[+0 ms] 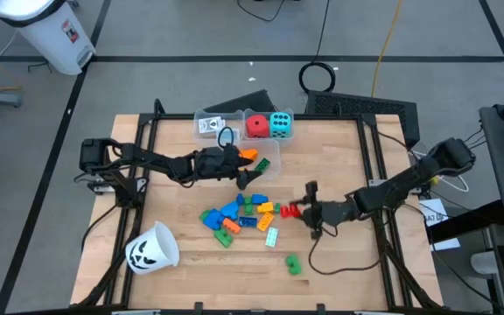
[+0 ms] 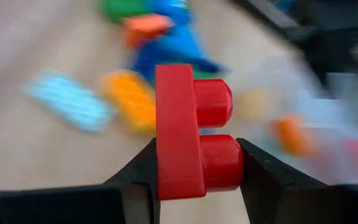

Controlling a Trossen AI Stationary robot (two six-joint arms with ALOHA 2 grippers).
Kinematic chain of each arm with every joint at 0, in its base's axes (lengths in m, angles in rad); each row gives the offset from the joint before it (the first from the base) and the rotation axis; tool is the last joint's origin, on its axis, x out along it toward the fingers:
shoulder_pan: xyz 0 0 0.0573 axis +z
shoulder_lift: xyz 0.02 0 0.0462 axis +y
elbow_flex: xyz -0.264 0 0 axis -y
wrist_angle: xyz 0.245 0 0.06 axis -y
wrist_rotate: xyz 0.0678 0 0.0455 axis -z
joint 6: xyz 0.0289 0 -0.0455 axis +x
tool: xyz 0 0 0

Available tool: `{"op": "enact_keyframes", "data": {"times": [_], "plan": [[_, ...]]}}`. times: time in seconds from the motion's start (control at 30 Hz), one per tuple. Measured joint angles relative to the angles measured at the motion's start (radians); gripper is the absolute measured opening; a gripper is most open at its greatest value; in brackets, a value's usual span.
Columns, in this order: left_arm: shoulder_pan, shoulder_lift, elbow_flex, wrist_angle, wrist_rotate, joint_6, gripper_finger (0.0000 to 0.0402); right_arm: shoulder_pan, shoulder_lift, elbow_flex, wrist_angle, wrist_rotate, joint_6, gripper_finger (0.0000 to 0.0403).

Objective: Pick & Place Toys
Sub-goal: Put the red game piece into the bottom transparent bin

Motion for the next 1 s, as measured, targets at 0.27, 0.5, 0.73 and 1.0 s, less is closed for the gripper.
{"op": "enact_keyframes", "data": {"times": [0.27,0.5,0.73,1.0], "plan": [[-0.061,0.0,0.023,0.111,-0.016,0.0,0.0376,-0.132,0.047,0.0,0.224,0.118,-0.276,0.0125],[-0.095,0.04,0.095,0.104,-0.016,0.014,0.0376,-0.227,0.124,0.0,0.473,0.083,-0.418,0.0125],[-0.106,0.11,0.162,0.093,0.026,0.024,0.0376,-0.264,0.149,0.001,0.535,0.042,-0.438,0.0125],[-0.094,0.169,0.208,0.096,0.029,0.012,0.0314,-0.262,0.148,0.001,0.562,0.042,-0.443,0.0125]]}}
